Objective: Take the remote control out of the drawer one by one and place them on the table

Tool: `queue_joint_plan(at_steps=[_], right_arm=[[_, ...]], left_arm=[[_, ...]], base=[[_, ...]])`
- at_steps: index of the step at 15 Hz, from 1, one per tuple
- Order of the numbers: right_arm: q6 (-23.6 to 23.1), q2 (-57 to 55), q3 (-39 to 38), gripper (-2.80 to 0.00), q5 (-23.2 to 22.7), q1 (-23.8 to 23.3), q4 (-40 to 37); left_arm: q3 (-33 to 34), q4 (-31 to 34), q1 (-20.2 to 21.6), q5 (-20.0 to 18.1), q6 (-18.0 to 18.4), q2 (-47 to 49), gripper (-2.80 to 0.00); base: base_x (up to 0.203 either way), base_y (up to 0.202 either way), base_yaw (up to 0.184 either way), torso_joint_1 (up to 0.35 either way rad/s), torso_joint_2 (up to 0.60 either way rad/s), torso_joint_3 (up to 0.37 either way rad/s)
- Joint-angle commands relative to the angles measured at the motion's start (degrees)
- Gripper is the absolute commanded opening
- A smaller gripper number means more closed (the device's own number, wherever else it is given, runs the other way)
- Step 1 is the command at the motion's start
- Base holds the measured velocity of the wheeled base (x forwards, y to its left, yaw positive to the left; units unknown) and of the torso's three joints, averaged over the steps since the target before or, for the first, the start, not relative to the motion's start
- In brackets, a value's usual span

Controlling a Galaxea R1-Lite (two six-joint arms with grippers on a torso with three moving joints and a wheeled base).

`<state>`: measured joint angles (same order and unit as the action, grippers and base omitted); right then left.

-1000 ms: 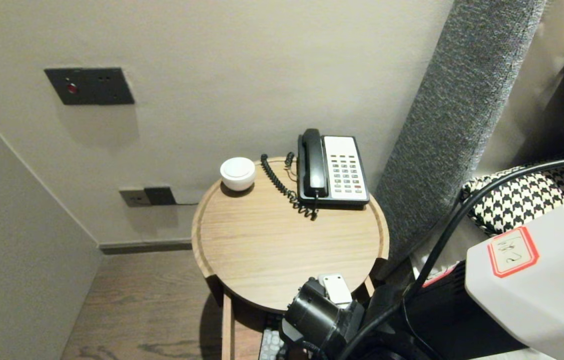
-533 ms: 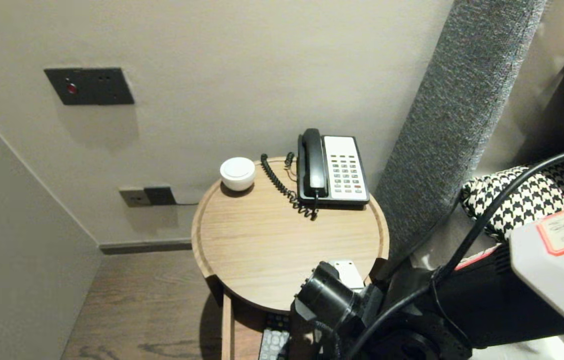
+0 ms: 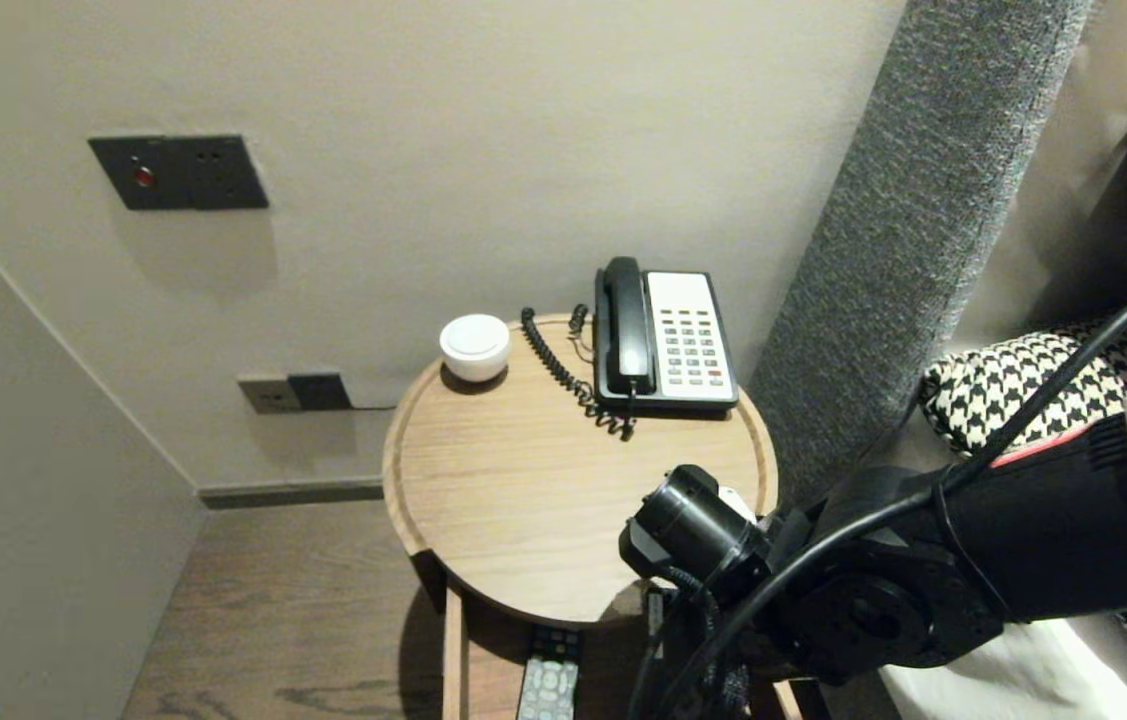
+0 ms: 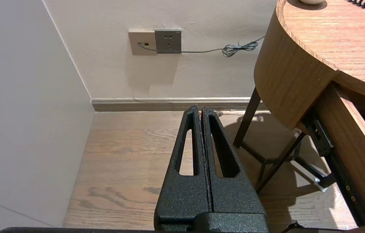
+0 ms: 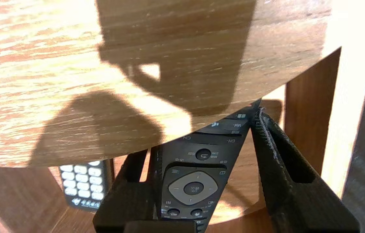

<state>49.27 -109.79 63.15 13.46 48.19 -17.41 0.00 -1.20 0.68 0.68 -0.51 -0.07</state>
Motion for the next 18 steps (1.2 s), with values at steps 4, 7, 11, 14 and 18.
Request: queue_joint_plan(at_steps=[4,7,11,14,18], right_arm=[[1.5,0.1,0.6,-2.80,-7.6,-1.8,-0.3],[2.4,-0.2,1.7,-2.80,-11.3,-1.8,-2.1],[2.7,0.3,3.8,-2.80,-17.1,-3.8,-5.4],[2.6,0.5,4.7,-2.80,-21.5,-4.5,-7.4],[2.1,0.6,4.6,-2.80,-23.1,-4.3,-8.7]], left_arm=[[0.0,0.0,0.0,0.0,0.0,0.0,-2.80],[0.0,0.0,0.0,0.0,-0.1,-0.1,-2.80],[0.0,0.0,0.0,0.0,0.0,-0.1,-2.80],[0.0,0.0,0.0,0.0,0.0,-0.1,-2.80],[0.0,0.0,0.0,0.0,0.0,0.0,-2.80]], base=[[0.000,0.000,0.000,0.000,0.00,0.000],[0.000,0.000,0.000,0.000,0.00,0.000],[0.000,0.000,0.000,0.000,0.00,0.000],[0.000,0.000,0.000,0.000,0.00,0.000],[0.000,0.000,0.000,0.000,0.00,0.000]])
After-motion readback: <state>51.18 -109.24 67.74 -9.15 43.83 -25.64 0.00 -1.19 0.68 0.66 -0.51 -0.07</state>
